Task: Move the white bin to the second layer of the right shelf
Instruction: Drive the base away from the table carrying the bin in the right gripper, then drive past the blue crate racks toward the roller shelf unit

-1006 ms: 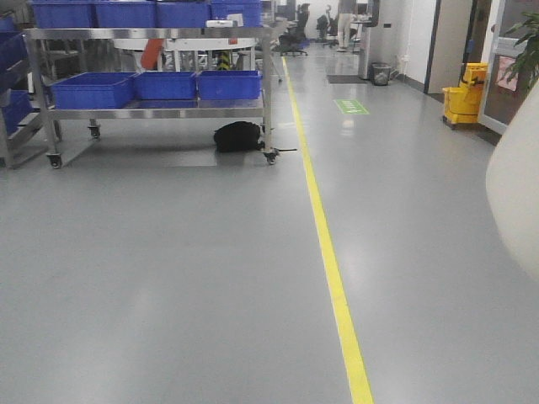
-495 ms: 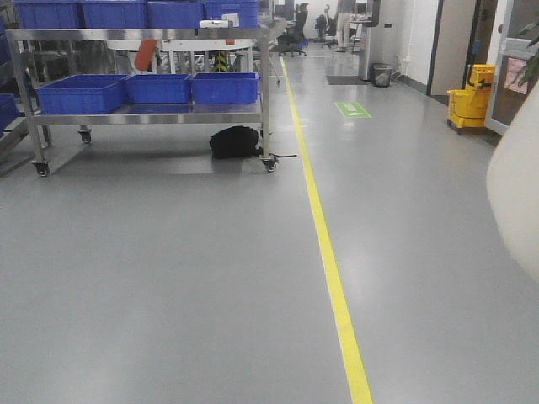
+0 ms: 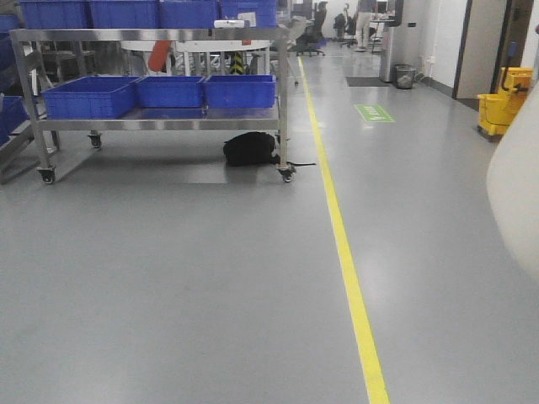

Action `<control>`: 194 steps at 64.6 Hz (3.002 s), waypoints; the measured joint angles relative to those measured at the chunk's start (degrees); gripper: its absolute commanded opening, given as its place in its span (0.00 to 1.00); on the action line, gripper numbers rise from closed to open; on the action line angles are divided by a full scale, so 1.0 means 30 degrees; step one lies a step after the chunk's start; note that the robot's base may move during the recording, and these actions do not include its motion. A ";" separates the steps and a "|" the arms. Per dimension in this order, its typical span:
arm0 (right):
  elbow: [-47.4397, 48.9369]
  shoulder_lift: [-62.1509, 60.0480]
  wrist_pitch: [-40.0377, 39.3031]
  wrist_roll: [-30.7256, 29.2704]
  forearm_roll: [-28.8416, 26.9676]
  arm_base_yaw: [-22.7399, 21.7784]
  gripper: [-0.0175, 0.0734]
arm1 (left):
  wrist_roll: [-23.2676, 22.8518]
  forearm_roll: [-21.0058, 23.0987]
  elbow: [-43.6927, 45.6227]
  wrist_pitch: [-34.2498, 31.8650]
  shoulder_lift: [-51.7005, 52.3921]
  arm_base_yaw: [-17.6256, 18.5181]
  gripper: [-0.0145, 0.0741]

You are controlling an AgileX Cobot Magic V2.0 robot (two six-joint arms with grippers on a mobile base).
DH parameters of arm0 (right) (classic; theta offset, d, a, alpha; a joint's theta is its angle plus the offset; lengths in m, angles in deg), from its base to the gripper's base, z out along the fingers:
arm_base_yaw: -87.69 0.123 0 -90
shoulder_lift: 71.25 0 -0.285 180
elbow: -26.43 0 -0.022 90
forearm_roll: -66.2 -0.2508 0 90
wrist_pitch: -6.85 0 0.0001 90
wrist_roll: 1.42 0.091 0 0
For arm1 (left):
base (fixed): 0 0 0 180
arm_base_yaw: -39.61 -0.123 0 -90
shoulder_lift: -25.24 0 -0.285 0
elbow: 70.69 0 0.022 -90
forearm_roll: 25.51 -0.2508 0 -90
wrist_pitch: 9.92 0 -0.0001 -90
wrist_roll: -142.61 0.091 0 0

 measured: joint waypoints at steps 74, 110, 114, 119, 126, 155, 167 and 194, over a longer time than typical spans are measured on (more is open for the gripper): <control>0.0000 0.0000 0.0000 0.0000 0.0000 0.0000 0.24 | 0.0000 0.0000 0.0000 0.0000 0.0000 0.0000 0.26; 0.0000 -0.0027 0.0000 0.0000 0.0034 0.0000 0.24 | 0.0000 0.0000 0.0000 0.0000 0.0000 0.0000 0.26; 0.0000 -0.0027 0.0000 0.0000 0.0034 0.0000 0.24 | 0.0000 0.0000 0.0000 0.0000 0.0000 0.0000 0.26; 0.0000 -0.0027 0.0000 0.0000 0.0034 0.0000 0.24 | 0.0000 0.0000 0.0000 0.0000 0.0000 0.0000 0.26; 0.0000 -0.0027 0.0000 0.0000 0.0034 0.0000 0.24 | 0.0000 0.0000 0.0000 0.0000 0.0000 0.0000 0.26; 0.0000 -0.0027 0.0000 0.0000 0.0034 0.0000 0.24 | 0.0000 0.0000 0.0000 0.0000 0.0000 0.0000 0.26; 0.0000 -0.0027 0.0000 0.0000 0.0034 0.0000 0.24 | 0.0000 0.0000 0.0000 0.0000 0.0000 0.0000 0.26; 0.0000 -0.0027 0.0000 0.0000 0.0034 0.0000 0.24 | 0.0000 0.0000 0.0000 0.0000 0.0000 0.0000 0.26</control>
